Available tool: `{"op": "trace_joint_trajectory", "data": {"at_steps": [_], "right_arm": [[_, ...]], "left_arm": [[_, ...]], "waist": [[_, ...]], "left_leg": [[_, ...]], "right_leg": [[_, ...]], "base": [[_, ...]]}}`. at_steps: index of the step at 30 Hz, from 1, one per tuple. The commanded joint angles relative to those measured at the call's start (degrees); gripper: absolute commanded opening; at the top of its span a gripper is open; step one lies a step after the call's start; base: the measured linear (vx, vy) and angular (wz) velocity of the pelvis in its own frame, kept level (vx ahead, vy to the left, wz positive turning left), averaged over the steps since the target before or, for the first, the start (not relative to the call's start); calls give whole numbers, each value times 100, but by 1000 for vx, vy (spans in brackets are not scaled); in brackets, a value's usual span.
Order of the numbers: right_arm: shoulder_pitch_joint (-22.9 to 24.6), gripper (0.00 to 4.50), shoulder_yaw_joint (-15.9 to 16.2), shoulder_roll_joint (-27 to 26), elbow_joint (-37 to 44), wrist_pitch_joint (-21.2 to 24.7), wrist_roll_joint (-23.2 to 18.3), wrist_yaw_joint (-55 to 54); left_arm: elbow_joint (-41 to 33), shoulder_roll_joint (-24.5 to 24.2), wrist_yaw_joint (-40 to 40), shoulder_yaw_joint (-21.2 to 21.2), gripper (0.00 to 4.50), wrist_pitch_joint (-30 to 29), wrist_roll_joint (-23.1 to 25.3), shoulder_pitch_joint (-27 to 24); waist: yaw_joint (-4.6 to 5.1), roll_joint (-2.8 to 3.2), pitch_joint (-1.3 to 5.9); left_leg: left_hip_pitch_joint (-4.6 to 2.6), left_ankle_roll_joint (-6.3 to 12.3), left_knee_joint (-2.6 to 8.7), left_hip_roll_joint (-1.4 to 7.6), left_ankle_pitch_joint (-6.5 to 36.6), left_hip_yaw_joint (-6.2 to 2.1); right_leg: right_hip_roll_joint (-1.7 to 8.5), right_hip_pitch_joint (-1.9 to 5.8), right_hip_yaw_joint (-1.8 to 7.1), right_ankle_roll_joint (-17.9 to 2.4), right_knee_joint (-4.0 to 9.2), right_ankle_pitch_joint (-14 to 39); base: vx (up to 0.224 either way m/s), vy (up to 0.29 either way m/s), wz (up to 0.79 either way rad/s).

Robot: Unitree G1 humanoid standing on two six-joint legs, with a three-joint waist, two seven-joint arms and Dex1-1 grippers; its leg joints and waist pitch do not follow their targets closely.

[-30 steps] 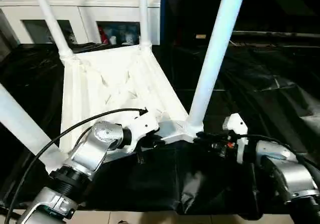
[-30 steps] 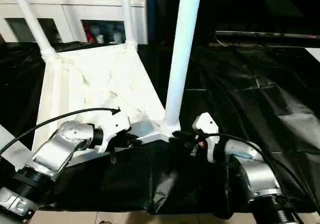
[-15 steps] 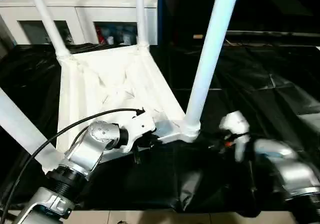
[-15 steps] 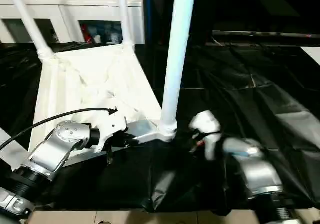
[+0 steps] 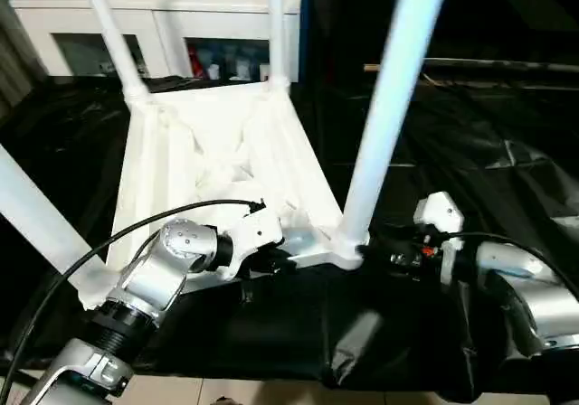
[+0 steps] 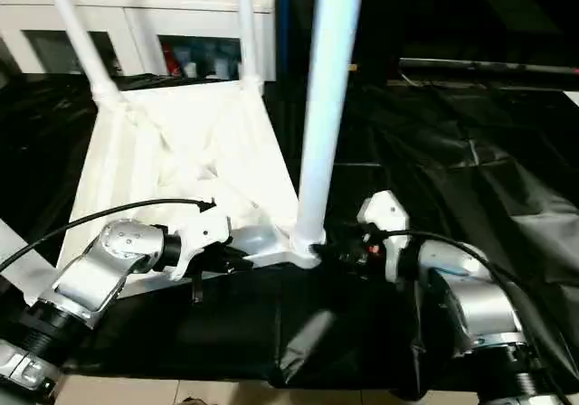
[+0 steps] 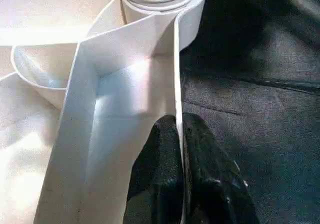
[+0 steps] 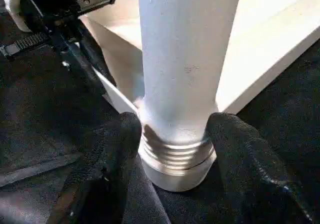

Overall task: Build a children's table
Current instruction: Rotate leg to tighten

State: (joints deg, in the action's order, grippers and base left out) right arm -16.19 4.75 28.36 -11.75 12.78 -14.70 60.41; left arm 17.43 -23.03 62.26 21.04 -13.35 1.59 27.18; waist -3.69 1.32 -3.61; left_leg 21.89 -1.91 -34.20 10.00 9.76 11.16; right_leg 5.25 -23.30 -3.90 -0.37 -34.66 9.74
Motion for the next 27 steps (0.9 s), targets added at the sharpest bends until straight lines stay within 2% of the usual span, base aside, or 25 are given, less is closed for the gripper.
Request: {"op": "trace_joint_trajectory", "data": {"at_steps": [1,6,14,17,19,20,21,23,25,27], "right_arm": [[-94,247,205,-82,6,-93,72,57],[-332,247,368,-168,-415,-348,443,-114],[-414,247,458,-290,-654,-525,532,-93],[-441,247,470,-320,-646,-532,534,-88],[-441,255,485,-333,-623,-539,522,-89],[-438,255,490,-332,-611,-542,512,-83],[-436,255,493,-331,-602,-543,506,-78],[-429,255,491,-339,-573,-532,513,-67],[-425,255,488,-345,-557,-523,520,-61],[-417,255,489,-353,-519,-503,524,-61]], "left_arm": [[-44,116,146,131,0,138,-137,-28],[-31,117,150,129,0,158,-127,-23],[-3,160,128,91,0,198,-137,-47],[135,299,-124,-56,0,334,-168,-29],[230,430,-236,-201,45,254,-289,-10],[243,454,-278,-223,56,226,-291,-2],[255,470,-315,-237,56,215,-284,5],[264,438,-345,-152,71,257,-143,29],[277,423,-359,-113,71,284,-80,40],[360,398,-401,-63,71,219,32,82]], "waist": [[-24,-101,400],[-6,-100,394],[33,-125,387],[40,-130,386],[38,-147,374],[41,-155,353],[21,-142,364],[24,-127,365],[55,-150,368],[73,-149,381]], "left_leg": [[-95,252,407,299,1552,-152],[-90,219,410,294,1590,-154],[-99,203,415,293,1703,-162],[-105,189,414,293,1777,-165],[-121,199,410,289,1801,-159],[-130,197,404,273,1870,-151],[-150,173,396,278,1908,-156],[-123,142,424,297,1939,-182],[-108,119,445,294,2053,-196],[-127,109,440,293,2089,-195]], "right_leg": [[342,244,243,-1077,485,2064],[343,251,247,-1072,486,2074],[344,243,241,-1025,508,2283],[348,234,242,-962,527,2438],[348,218,242,-943,543,2529],[349,209,237,-897,574,2754],[371,210,234,-858,589,2928],[357,214,228,-822,587,2879],[345,225,218,-771,583,2824],[350,217,229,-791,579,2751]], "base": [[0,0,0],[0,0,0],[0,0,0],[0,0,0],[0,0,0],[0,0,0],[0,0,0],[0,0,0],[0,0,0],[0,0,0]]}}
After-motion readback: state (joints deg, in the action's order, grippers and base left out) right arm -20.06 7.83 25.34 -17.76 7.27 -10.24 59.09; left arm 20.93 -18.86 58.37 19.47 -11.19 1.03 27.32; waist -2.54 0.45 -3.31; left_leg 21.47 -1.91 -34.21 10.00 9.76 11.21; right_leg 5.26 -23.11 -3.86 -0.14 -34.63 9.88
